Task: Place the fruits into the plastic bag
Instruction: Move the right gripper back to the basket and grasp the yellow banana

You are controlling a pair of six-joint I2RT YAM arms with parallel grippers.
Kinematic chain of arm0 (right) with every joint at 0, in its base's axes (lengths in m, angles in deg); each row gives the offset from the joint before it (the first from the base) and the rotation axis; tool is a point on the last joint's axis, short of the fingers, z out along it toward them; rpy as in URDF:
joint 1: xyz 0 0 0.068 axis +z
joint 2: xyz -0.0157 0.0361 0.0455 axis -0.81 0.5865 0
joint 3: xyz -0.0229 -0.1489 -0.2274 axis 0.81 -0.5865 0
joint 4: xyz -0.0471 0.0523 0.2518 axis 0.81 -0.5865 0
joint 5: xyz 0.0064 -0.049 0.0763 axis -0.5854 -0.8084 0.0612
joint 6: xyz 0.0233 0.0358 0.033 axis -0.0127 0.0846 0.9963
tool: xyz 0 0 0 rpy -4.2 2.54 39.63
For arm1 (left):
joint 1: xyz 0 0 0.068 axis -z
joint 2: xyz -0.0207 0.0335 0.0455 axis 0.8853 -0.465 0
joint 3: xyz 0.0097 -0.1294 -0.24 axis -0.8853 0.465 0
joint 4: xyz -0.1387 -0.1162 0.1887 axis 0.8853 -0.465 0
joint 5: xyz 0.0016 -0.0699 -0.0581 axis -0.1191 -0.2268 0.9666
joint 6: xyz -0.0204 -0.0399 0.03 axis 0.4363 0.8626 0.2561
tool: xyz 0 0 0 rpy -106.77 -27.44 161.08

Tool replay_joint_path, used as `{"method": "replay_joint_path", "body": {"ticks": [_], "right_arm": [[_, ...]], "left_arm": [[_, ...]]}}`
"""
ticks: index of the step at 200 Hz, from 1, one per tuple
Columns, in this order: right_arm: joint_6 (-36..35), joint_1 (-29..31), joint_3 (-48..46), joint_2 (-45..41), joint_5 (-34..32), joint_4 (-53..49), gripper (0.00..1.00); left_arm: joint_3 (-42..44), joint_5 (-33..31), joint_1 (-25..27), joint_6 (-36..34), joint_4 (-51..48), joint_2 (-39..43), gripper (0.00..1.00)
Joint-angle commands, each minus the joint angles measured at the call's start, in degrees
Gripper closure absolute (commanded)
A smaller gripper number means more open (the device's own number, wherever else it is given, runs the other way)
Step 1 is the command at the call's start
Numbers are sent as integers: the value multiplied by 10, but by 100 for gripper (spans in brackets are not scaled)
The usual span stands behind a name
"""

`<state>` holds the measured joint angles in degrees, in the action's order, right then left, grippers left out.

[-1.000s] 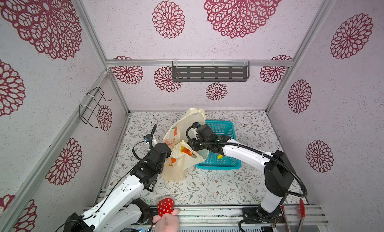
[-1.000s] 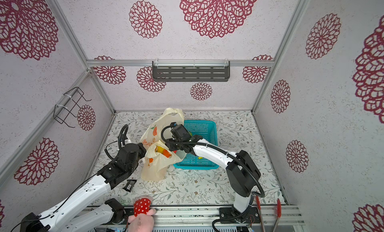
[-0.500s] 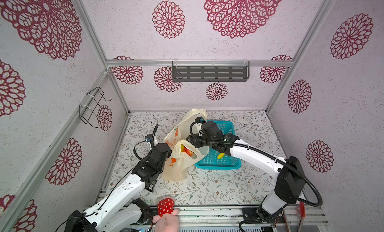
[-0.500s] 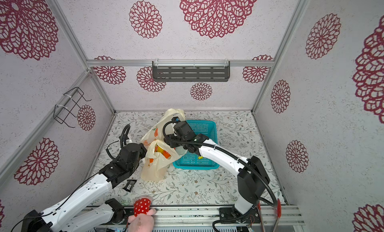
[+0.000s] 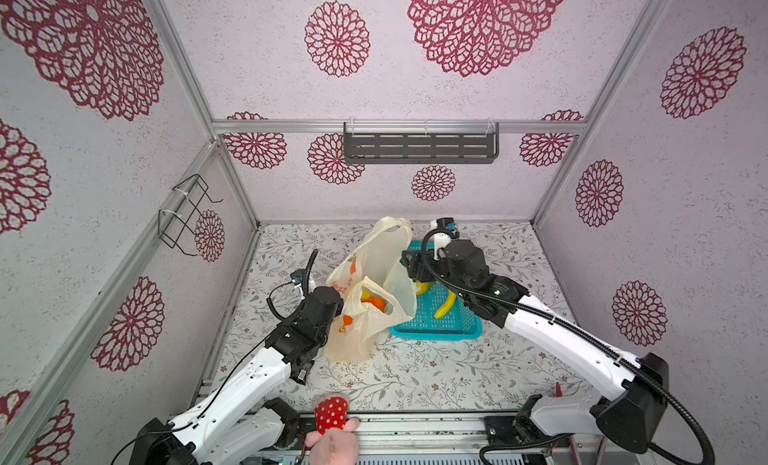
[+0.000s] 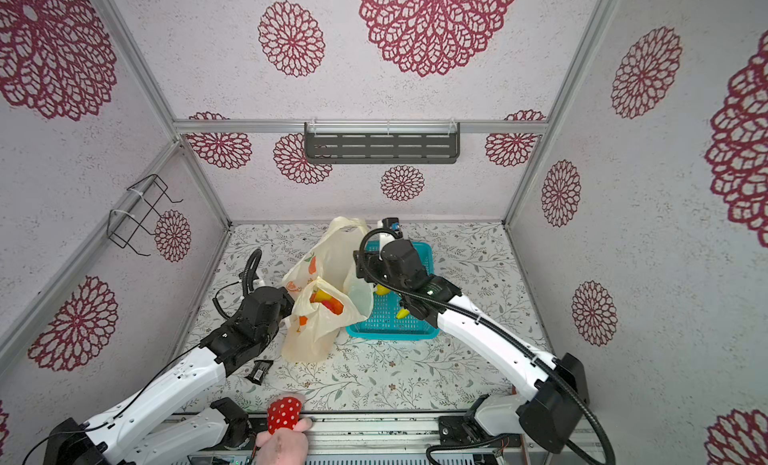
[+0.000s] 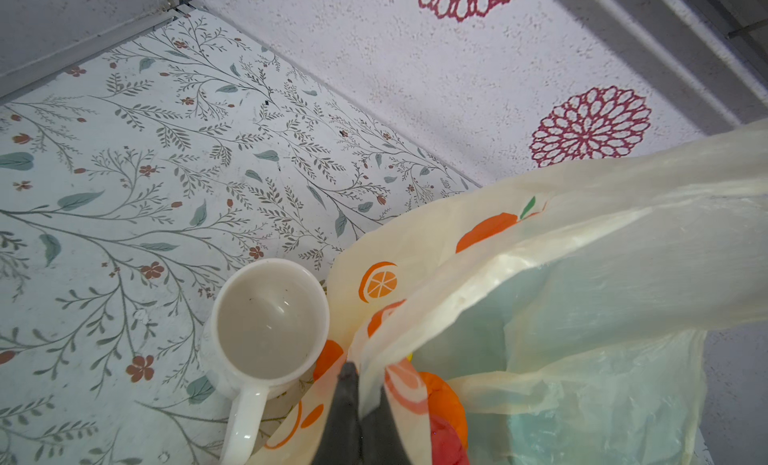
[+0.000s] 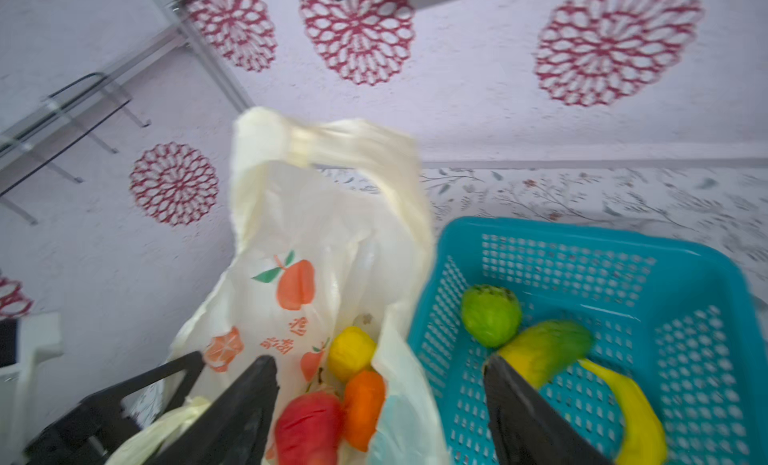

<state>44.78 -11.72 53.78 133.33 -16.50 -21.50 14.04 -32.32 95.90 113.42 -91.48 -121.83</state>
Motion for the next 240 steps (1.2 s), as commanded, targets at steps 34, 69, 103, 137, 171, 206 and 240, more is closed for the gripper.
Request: {"method": "replay_joint_path", "body": {"ticks": [34, 69, 103, 137, 171, 206, 240], "right_arm": [[117, -109, -63, 1, 15, -85, 25], [93, -114, -44, 87, 55, -153, 28], [112, -114, -43, 147, 67, -174, 29], [117, -114, -39, 182, 59, -181, 28], [119, -114, -40, 211, 66, -166, 30], [119, -114, -40, 237, 65, -146, 37], [120, -113, -41, 255, 61, -134, 50]], "left_arm": [[10, -12, 1, -3, 10, 0, 100], [15, -7, 1, 4, 16, -6, 100], [16, -8, 2, 7, 18, -3, 100], [21, -17, 1, 8, 15, 10, 100], [28, -18, 1, 15, 13, 20, 100], [31, -21, 1, 18, 10, 30, 100], [31, -21, 2, 18, 9, 32, 100]]}}
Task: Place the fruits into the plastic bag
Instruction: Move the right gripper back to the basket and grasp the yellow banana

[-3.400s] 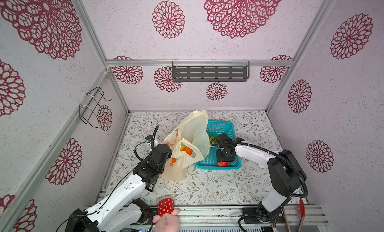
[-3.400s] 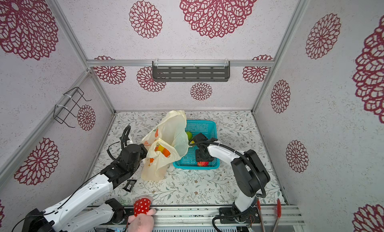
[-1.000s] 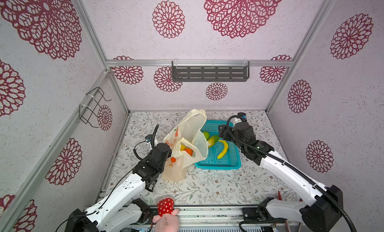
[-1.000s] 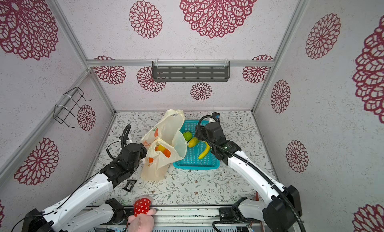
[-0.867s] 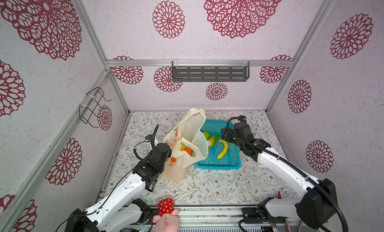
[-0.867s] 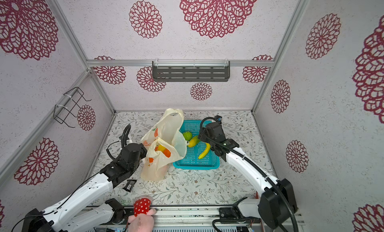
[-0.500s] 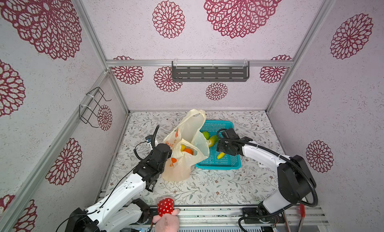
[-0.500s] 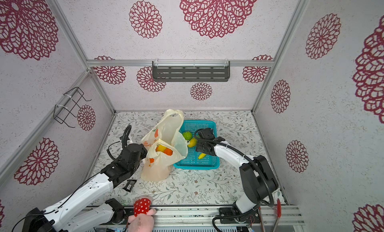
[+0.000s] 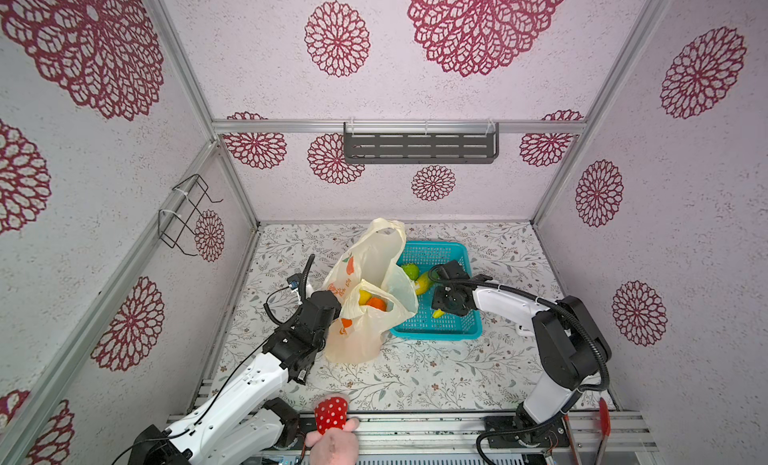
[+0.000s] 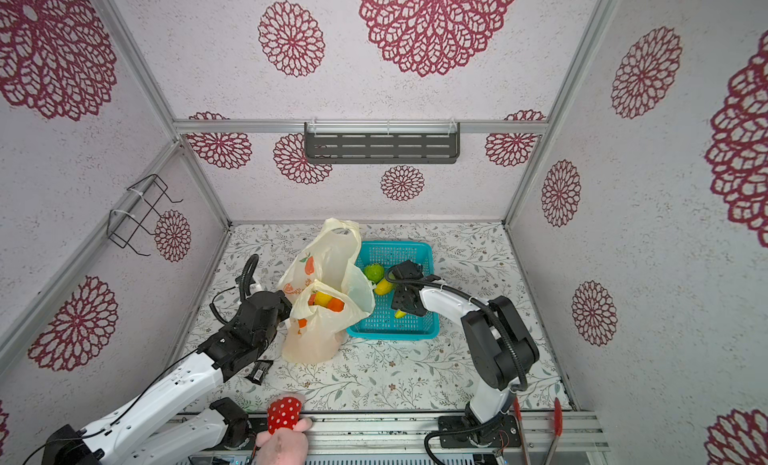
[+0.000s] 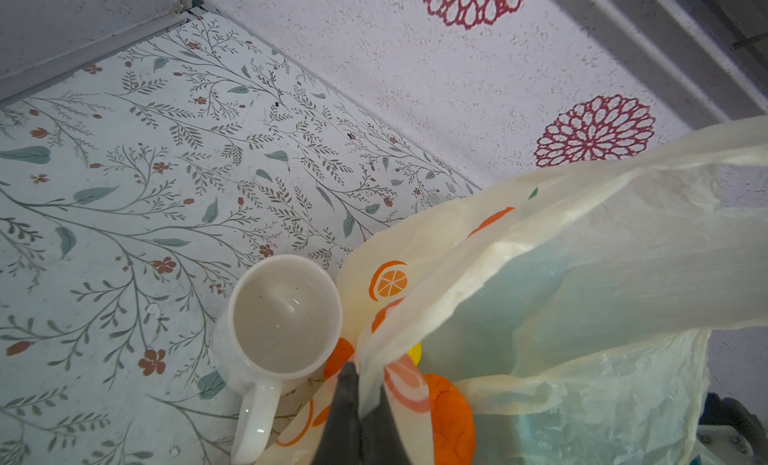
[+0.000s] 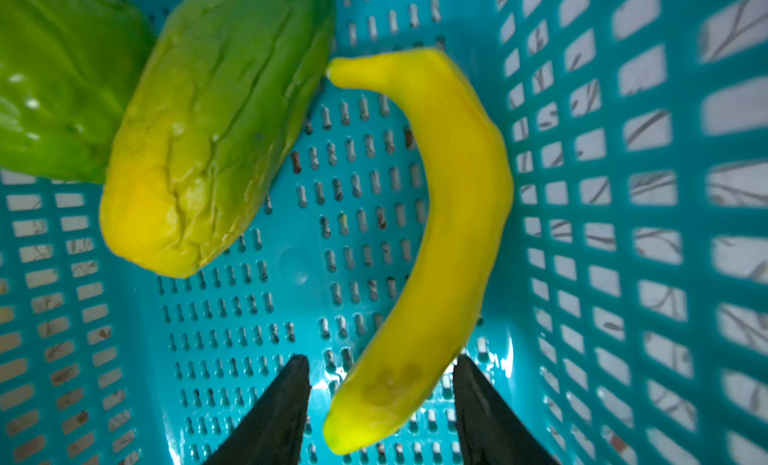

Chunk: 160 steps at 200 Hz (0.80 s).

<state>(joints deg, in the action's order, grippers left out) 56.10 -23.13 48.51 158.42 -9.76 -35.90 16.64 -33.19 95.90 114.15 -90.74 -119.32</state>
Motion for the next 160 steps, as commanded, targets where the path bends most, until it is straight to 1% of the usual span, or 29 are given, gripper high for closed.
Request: {"method": "replay_joint_path", "body": {"ticks": [1, 8, 23, 37, 59, 73, 93, 109, 131, 160], "right_arm": [[6, 0, 11, 5, -6, 11, 50], [7, 0, 9, 8, -5, 14, 51], [8, 1, 2, 11, -2, 19, 58], [10, 1, -6, 7, -2, 23, 67], [7, 1, -14, -18, -10, 32, 80], [6, 1, -24, -45, -13, 47, 85], [8, 7, -37, -100, -27, 75, 85], [-7, 24, -43, -148, -49, 105, 85], [-47, 58, -50, -203, -76, 147, 84], [-101, 113, -61, -252, -116, 193, 83]], "left_arm": [[5, -12, 2, 12, 2, 7, 100], [5, -12, 1, 12, 2, 7, 100], [6, -12, 1, 16, 2, 6, 100], [6, -11, 1, 18, 2, 6, 100], [7, -10, 1, 19, 2, 5, 100], [7, -10, 1, 19, 2, 4, 100], [7, -9, 1, 21, 6, 1, 100], [7, -6, 2, 20, 11, -3, 100], [8, -2, 2, 18, 18, -9, 100], [8, 2, 3, 18, 21, -13, 100]]}}
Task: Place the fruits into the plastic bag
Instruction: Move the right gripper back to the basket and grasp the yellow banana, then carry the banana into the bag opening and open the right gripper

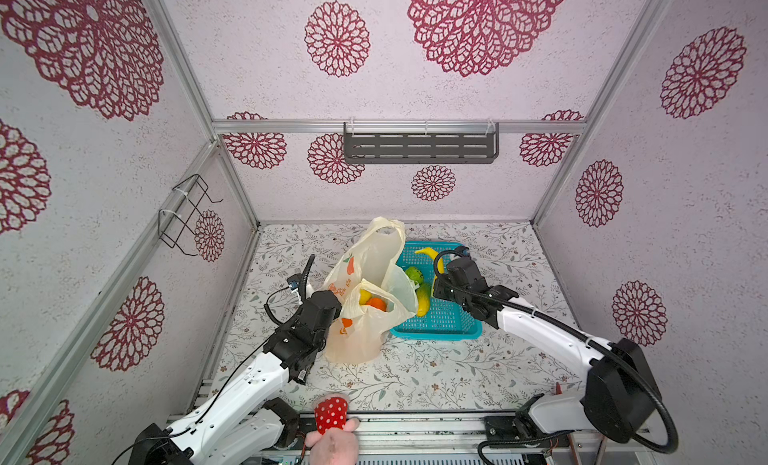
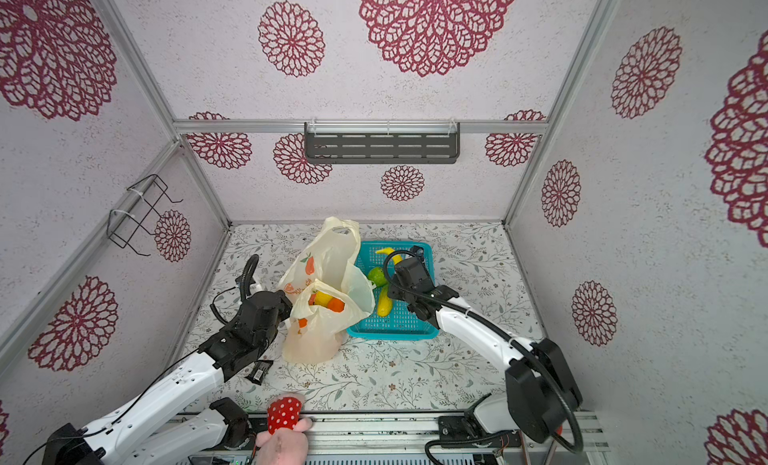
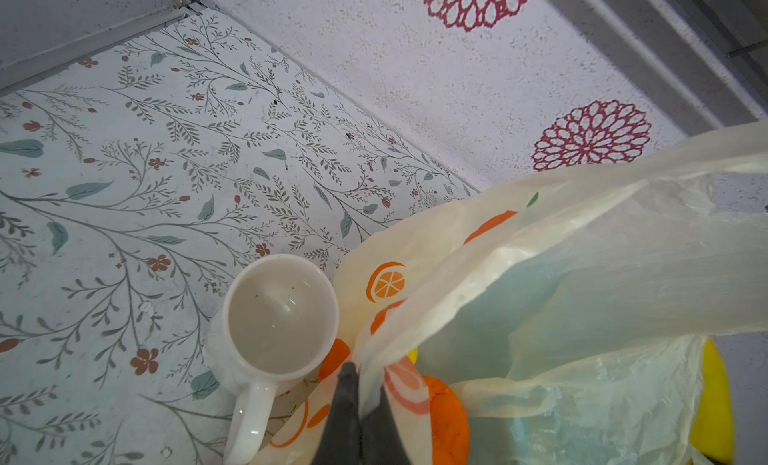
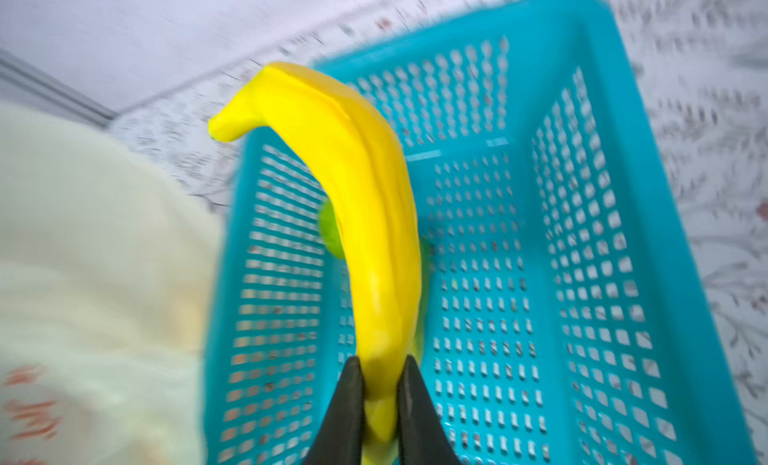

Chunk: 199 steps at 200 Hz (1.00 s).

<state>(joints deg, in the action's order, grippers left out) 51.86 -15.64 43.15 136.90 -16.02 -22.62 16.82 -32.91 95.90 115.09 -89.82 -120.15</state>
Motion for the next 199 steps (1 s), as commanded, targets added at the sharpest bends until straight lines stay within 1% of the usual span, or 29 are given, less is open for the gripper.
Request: {"method": "replay_joint_path", "body": {"ticks": [1, 18, 46, 72, 94, 114, 130, 157, 179, 199], "right_arm": [[-61, 39, -8, -38, -54, 63, 83], [-73, 56, -20, -55, -41, 87, 83], [-74, 73, -40, -73, -49, 106, 83], [-64, 91, -68, -99, -113, 120, 83], [-51, 96, -89, -132, -194, 129, 82], [-72, 98, -96, -153, -216, 150, 82], [-103, 104, -92, -159, -198, 166, 81], [-147, 126, -92, -155, -143, 194, 81], [-172, 141, -92, -139, -86, 217, 81], [-172, 142, -77, -106, -20, 215, 81]], "left_arm": [[6, 0, 4, 9, 12, -5, 100], [6, 1, 3, 9, 12, -5, 100], [7, -1, 3, 8, 10, -1, 100], [8, -3, 3, 9, 7, 0, 100], [8, -4, 3, 9, 7, 0, 100], [7, -6, 3, 9, 6, -1, 100], [6, -6, 3, 8, 7, -4, 100], [5, -6, 3, 8, 9, -7, 100], [5, -6, 4, 9, 8, -7, 100], [7, -6, 3, 9, 7, -5, 100]]}}
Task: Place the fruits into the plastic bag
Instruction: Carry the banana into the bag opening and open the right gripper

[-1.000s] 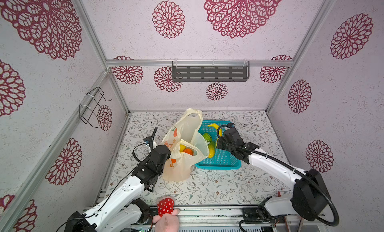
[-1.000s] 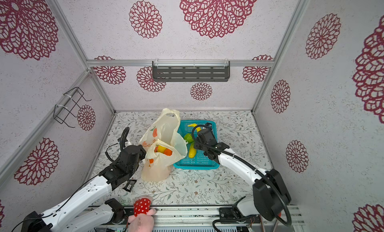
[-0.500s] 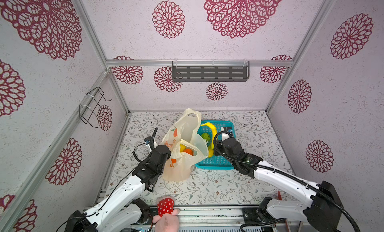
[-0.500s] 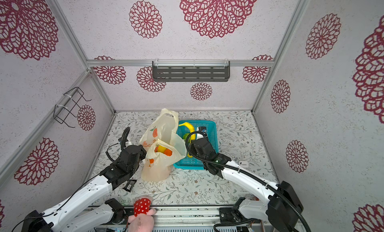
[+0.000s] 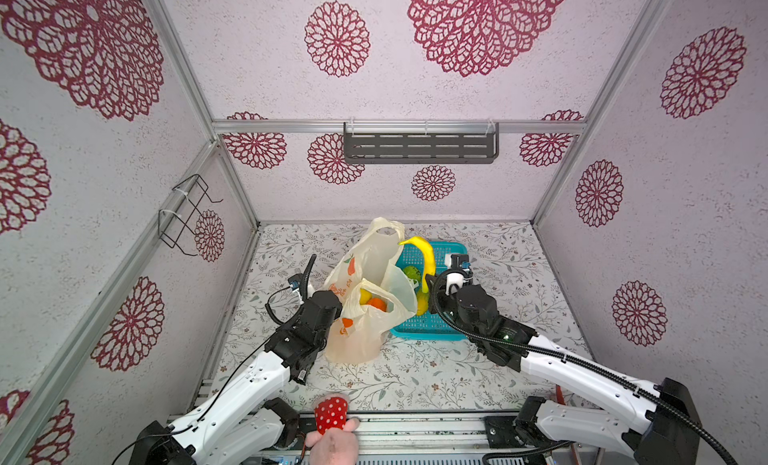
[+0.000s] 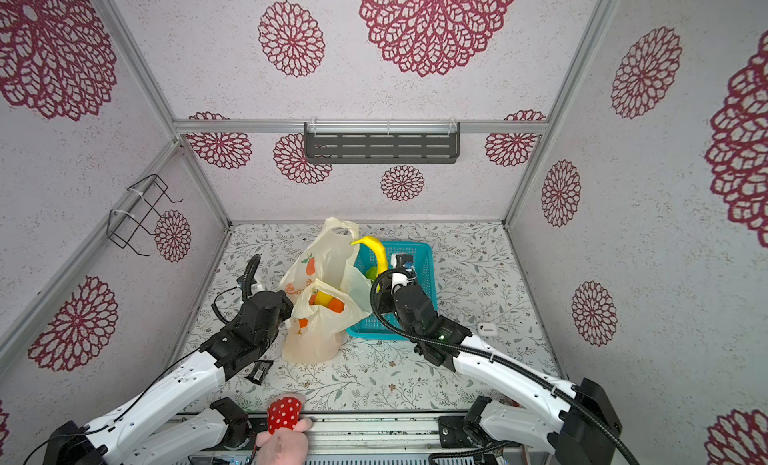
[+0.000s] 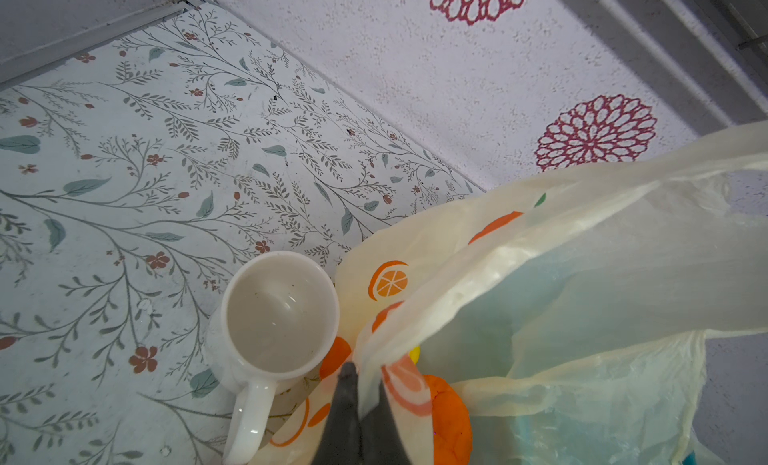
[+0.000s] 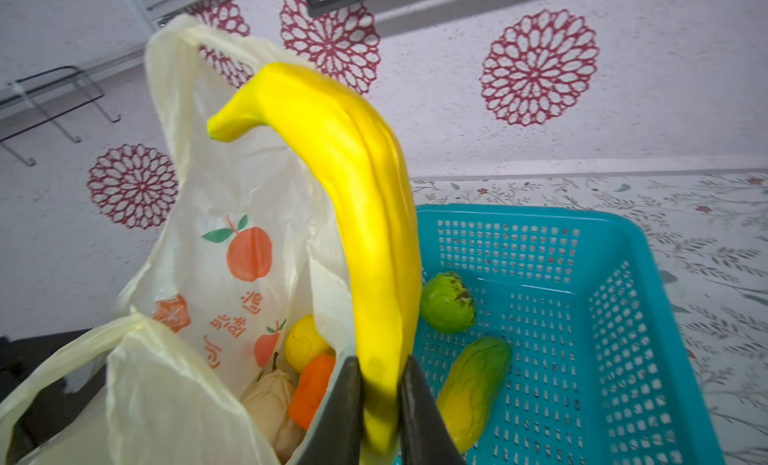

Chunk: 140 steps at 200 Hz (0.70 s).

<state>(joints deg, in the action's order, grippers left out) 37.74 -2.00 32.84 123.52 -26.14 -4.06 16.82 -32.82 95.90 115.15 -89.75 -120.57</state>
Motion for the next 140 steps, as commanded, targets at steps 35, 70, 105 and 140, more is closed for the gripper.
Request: {"method": "replay_joint_path", "body": {"ticks": [35, 70, 105, 140], "right_arm": [[-17, 5, 66, 97, 149, -8, 80], [-17, 4, 122, 158, 173, -54, 79], [-13, 4, 177, 213, 170, -109, 77], [-2, -1, 203, 246, 168, -129, 73]], "left_arm": [[5, -8, 4, 9, 3, 4, 100], [8, -9, 3, 9, 1, 10, 100], [5, -10, 3, 7, 1, 10, 100], [6, -11, 3, 5, -1, 15, 100]]}}
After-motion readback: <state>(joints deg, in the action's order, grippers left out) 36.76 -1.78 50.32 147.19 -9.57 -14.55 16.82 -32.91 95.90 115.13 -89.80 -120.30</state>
